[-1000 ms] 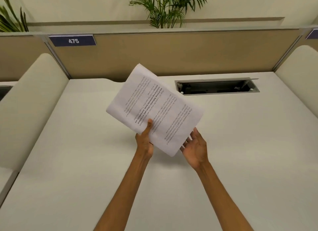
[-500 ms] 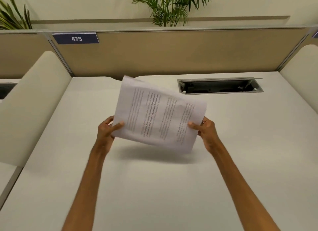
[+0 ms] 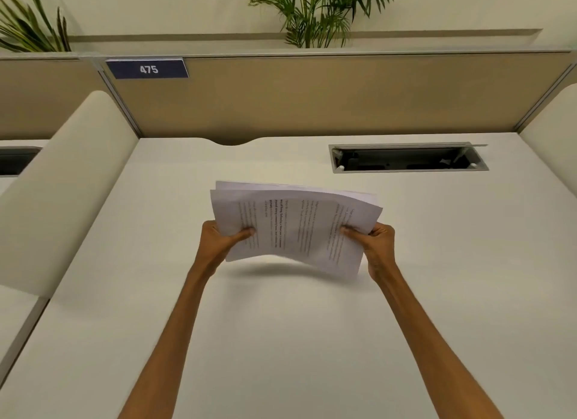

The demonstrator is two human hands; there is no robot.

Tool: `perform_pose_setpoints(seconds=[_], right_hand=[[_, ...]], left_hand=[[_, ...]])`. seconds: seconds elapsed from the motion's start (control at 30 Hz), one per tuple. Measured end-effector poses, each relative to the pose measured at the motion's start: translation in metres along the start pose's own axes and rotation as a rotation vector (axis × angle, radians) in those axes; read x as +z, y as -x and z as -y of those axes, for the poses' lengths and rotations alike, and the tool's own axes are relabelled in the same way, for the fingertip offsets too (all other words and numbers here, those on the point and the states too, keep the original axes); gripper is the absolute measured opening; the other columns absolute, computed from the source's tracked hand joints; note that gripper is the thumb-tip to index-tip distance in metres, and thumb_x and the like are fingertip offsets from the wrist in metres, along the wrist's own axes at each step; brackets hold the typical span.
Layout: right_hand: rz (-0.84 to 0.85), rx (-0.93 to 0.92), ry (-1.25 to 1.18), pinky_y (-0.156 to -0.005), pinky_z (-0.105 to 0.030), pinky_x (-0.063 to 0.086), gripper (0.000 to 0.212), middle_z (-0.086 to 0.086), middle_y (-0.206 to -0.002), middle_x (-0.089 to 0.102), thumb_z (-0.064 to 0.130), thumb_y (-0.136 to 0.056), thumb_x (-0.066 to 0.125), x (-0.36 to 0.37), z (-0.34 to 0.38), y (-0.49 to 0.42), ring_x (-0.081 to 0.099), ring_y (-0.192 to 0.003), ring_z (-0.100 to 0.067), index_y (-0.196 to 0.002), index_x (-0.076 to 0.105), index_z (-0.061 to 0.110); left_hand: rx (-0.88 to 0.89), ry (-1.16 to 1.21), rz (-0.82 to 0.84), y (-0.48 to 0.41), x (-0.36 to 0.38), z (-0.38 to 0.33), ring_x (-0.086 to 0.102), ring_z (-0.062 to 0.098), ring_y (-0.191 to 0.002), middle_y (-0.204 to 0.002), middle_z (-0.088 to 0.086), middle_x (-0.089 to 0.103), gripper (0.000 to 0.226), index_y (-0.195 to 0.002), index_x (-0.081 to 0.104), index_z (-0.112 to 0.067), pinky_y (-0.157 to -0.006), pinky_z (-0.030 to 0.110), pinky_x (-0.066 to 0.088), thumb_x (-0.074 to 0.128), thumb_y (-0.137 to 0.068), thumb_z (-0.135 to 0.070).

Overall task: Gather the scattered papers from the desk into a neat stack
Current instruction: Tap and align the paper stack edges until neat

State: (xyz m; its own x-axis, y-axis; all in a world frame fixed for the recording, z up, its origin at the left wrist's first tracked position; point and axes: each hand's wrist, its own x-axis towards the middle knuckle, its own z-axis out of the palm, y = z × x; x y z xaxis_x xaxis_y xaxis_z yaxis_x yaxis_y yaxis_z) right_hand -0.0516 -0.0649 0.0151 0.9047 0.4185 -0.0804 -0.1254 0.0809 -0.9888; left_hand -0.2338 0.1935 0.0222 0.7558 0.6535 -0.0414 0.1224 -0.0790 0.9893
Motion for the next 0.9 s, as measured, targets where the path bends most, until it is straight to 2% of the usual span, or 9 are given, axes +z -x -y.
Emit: perform_pose_setpoints(seconds=[0.13, 0.23, 0.33, 0.47, 0.53, 0.63, 0.73, 0.83, 0.9], right_hand=[[0.181, 0.151, -0.167, -0.078, -0.035, 0.059, 0.022, -0.004, -0.099, 0.076, 0.009, -0.071, 0.080, -0.008, 0.008, -0.001, 0.071, -0.086, -0.020, -0.092, 0.077, 0.013], [0.331, 0.278, -0.071, -0.077, -0.039, 0.061, 0.028, -0.011, -0.105, 0.076, 0.006, -0.078, 0.074, -0.016, 0.010, -0.004, 0.073, -0.092, -0.028, -0.106, 0.071, 0.007], [0.307, 0.267, -0.039, -0.074, -0.041, 0.061, 0.027, -0.014, -0.102, 0.075, 0.004, -0.079, 0.075, -0.015, 0.009, -0.005, 0.073, -0.088, -0.033, -0.106, 0.069, 0.006], [0.242, 0.192, -0.025, -0.076, -0.045, 0.061, 0.036, -0.013, -0.102, 0.075, 0.017, -0.069, 0.082, -0.007, 0.008, -0.005, 0.073, -0.089, -0.032, -0.103, 0.072, 0.011], [0.230, 0.146, -0.033, -0.077, -0.043, 0.060, 0.041, -0.010, -0.102, 0.076, 0.021, -0.063, 0.088, -0.003, 0.011, -0.005, 0.073, -0.091, -0.027, -0.101, 0.075, 0.015], [0.188, 0.017, 0.023, -0.072, -0.032, 0.060, 0.028, 0.001, -0.091, 0.078, 0.011, -0.065, 0.082, -0.001, 0.021, -0.005, 0.073, -0.082, -0.018, -0.089, 0.079, 0.027], [0.143, -0.064, 0.049, -0.068, -0.029, 0.061, 0.028, 0.005, -0.085, 0.078, 0.007, -0.066, 0.082, -0.002, 0.022, -0.003, 0.073, -0.076, -0.016, -0.085, 0.078, 0.027], [0.139, -0.009, 0.131, -0.068, -0.028, 0.061, 0.033, 0.006, -0.085, 0.078, 0.008, -0.062, 0.087, -0.004, 0.004, -0.001, 0.075, -0.082, -0.019, -0.089, 0.076, 0.024], [0.169, 0.059, 0.200, -0.074, -0.032, 0.062, 0.042, 0.004, -0.093, 0.077, 0.010, -0.058, 0.089, -0.004, -0.010, 0.004, 0.075, -0.090, -0.019, -0.095, 0.073, 0.020]], left_hand=[[-0.093, 0.089, 0.099, -0.007, -0.012, -0.005, 0.075, 0.014, -0.084, -0.093, -0.005, 0.079, 0.045, -0.101, 0.074, -0.014, -0.068, 0.027, 0.060, 0.084, -0.062, -0.032], [-0.188, 0.115, 0.220, -0.010, -0.022, -0.003, 0.075, 0.031, -0.090, -0.102, 0.012, 0.077, 0.042, -0.108, 0.071, -0.004, -0.071, 0.037, 0.062, 0.080, -0.071, -0.021], [-0.213, 0.063, 0.296, -0.012, -0.024, -0.002, 0.074, 0.032, -0.089, -0.100, 0.012, 0.077, 0.041, -0.108, 0.070, -0.004, -0.071, 0.039, 0.062, 0.079, -0.070, -0.017], [-0.194, 0.102, 0.187, -0.014, -0.015, -0.004, 0.072, 0.035, -0.091, -0.097, 0.011, 0.078, 0.044, -0.102, 0.072, -0.003, -0.076, 0.042, 0.062, 0.079, -0.060, -0.012], [-0.137, 0.104, 0.111, -0.014, -0.011, -0.006, 0.071, 0.034, -0.090, -0.094, 0.007, 0.078, 0.045, -0.098, 0.073, -0.006, -0.078, 0.044, 0.059, 0.079, -0.055, -0.018], [-0.051, 0.133, 0.014, -0.013, -0.005, -0.009, 0.071, 0.022, -0.081, -0.086, -0.004, 0.078, 0.047, -0.094, 0.073, -0.014, -0.071, 0.034, 0.059, 0.080, -0.049, -0.029], [-0.009, 0.165, -0.014, -0.010, 0.001, -0.011, 0.072, 0.016, -0.076, -0.084, -0.007, 0.078, 0.043, -0.091, 0.075, -0.019, -0.069, 0.029, 0.061, 0.084, -0.050, -0.032], [-0.065, 0.152, -0.045, -0.004, 0.009, 0.001, 0.074, 0.021, -0.082, -0.085, -0.006, 0.079, 0.048, -0.090, 0.076, -0.018, -0.072, 0.034, 0.060, 0.089, -0.047, -0.035], [-0.108, 0.155, -0.038, 0.003, 0.013, 0.011, 0.075, 0.024, -0.091, -0.089, -0.005, 0.080, 0.054, -0.094, 0.075, -0.016, -0.073, 0.030, 0.060, 0.090, -0.045, -0.034]])
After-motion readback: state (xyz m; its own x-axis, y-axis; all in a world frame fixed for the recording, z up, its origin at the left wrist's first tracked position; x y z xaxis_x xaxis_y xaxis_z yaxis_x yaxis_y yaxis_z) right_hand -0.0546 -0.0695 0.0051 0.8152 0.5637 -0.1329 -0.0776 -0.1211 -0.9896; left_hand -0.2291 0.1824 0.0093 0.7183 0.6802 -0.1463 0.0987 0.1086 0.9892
